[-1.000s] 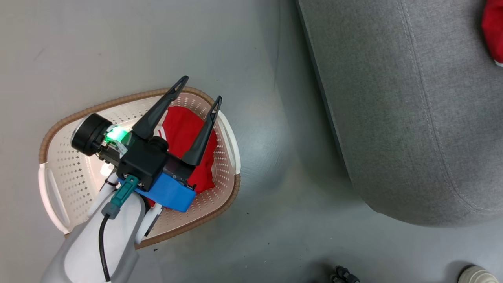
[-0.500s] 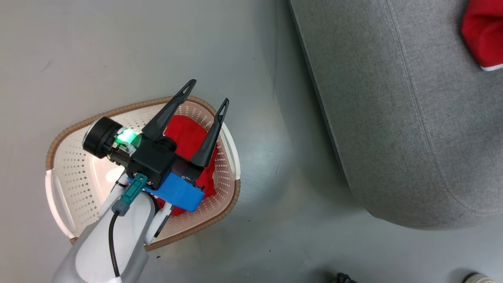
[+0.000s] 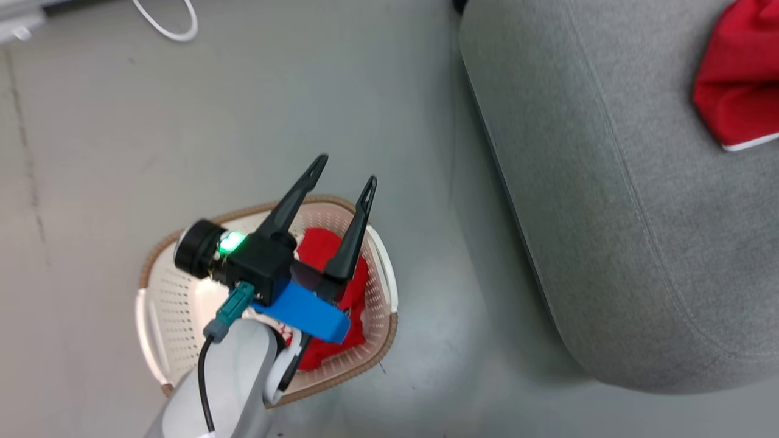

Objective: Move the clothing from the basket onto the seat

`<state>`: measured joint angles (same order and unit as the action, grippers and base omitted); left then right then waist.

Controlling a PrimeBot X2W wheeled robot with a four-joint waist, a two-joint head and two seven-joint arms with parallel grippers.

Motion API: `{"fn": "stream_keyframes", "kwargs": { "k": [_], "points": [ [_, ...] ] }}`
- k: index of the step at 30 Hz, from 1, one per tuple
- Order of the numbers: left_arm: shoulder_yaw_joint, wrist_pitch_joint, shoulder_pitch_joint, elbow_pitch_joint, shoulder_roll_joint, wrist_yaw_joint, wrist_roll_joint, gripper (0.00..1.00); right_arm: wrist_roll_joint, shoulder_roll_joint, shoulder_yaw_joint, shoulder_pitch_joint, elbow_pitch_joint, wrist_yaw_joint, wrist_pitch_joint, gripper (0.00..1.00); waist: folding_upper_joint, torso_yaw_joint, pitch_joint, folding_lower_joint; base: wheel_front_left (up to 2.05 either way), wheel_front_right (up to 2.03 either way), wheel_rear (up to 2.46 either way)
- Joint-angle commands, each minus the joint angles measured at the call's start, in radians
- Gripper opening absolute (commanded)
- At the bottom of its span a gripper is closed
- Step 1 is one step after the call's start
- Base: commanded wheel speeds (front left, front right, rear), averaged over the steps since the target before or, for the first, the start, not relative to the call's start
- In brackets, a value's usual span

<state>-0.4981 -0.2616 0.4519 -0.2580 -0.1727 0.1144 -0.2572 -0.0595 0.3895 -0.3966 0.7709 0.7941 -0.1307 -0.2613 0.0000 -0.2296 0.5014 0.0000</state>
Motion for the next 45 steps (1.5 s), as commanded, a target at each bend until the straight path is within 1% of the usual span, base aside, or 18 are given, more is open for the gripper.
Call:
{"fn": "stream_keyframes", "kwargs": {
  "k": [1,5,7,8,9,10,11,12,19,24,27,31,35,39,45],
  "points": [
    [0.007,-0.005,-0.016,-0.006,0.004,0.002,-0.004,1.0,-0.011,0.004,0.01,-0.023,-0.008,0.0,-0.004,1.0,0.0,0.036,-0.067,0.0,0.0,0.0,0.0],
    [0.05,-0.005,-0.084,-0.024,0.032,0.007,-0.013,1.0,-0.033,-0.015,0.057,-0.128,-0.097,0.0,0.013,1.0,0.0,0.06,-0.158,0.0,0.0,0.0,0.0],
    [0.086,-0.005,-0.137,-0.037,0.049,0.009,-0.022,1.0,-0.052,-0.037,0.075,-0.213,-0.178,0.0,0.035,1.0,0.0,0.076,-0.223,0.0,0.0,0.0,0.0],
    [0.086,-0.005,-0.137,-0.037,0.049,0.009,-0.022,1.0,-0.052,-0.037,0.075,-0.213,-0.178,0.0,0.035,1.0,0.0,0.076,-0.223,0.0,0.0,0.0,0.0],
    [0.095,-0.005,-0.155,-0.043,0.055,0.01,-0.023,1.0,-0.056,-0.046,0.082,-0.244,-0.204,0.0,0.046,1.0,0.0,0.082,-0.245,0.0,0.0,0.0,0.0],
    [0.106,-0.005,-0.17,-0.046,0.06,0.011,-0.022,1.0,-0.062,-0.056,0.088,-0.269,-0.232,0.0,0.058,1.0,0.0,0.088,-0.263,0.0,0.0,0.0,0.0],
    [0.124,-0.005,-0.199,-0.055,0.069,0.012,-0.021,1.0,-0.067,-0.07,0.095,-0.321,-0.286,0.0,0.079,1.0,0.0,0.101,-0.302,0.0,0.0,0.0,0.0],
    [0.124,-0.005,-0.199,-0.055,0.069,0.012,-0.021,1.0,-0.067,-0.07,0.095,-0.321,-0.286,0.0,0.079,1.0,0.0,0.101,-0.302,0.0,0.0,0.0,0.0],
    [0.191,-0.005,-0.287,-0.08,0.094,0.016,-0.017,1.0,-0.072,-0.145,0.135,-0.509,-0.485,0.0,0.149,1.0,0.0,0.16,-0.418,0.0,0.0,0.0,0.0],
    [0.239,-0.005,-0.333,-0.093,0.099,0.017,-0.006,1.0,-0.066,-0.201,0.18,-0.629,-0.625,0.0,0.189,1.0,0.0,0.208,-0.468,0.0,0.0,0.0,0.0],
    [0.268,-0.005,-0.356,-0.101,0.101,0.017,0.0,1.0,-0.065,-0.236,0.207,-0.685,-0.68,0.0,0.205,1.0,0.0,0.23,-0.493,0.0,0.0,0.0,0.0],
    [0.314,-0.005,-0.376,-0.107,0.101,0.017,0.01,1.0,-0.06,-0.275,0.228,-0.734,-0.723,0.0,0.209,1.0,0.0,0.255,-0.507,0.0,0.0,0.0,0.0],
    [0.354,-0.005,-0.385,-0.118,0.1,0.016,0.021,1.0,-0.055,-0.308,0.238,-0.763,-0.735,0.0,0.196,1.0,0.0,0.273,-0.515,0.0,0.0,0.0,0.0],
    [0.39,-0.005,-0.386,-0.13,0.102,0.016,0.03,1.0,-0.065,-0.329,0.259,-0.783,-0.721,0.0,0.185,1.0,0.0,0.29,-0.523,0.0,0.0,0.0,0.0],
    [0.43,-0.005,-0.389,-0.15,0.106,0.016,0.043,1.0,-0.076,-0.338,0.297,-0.804,-0.684,0.0,0.175,1.0,0.0,0.306,-0.533,0.0,0.0,0.0,0.0]
  ]
}}
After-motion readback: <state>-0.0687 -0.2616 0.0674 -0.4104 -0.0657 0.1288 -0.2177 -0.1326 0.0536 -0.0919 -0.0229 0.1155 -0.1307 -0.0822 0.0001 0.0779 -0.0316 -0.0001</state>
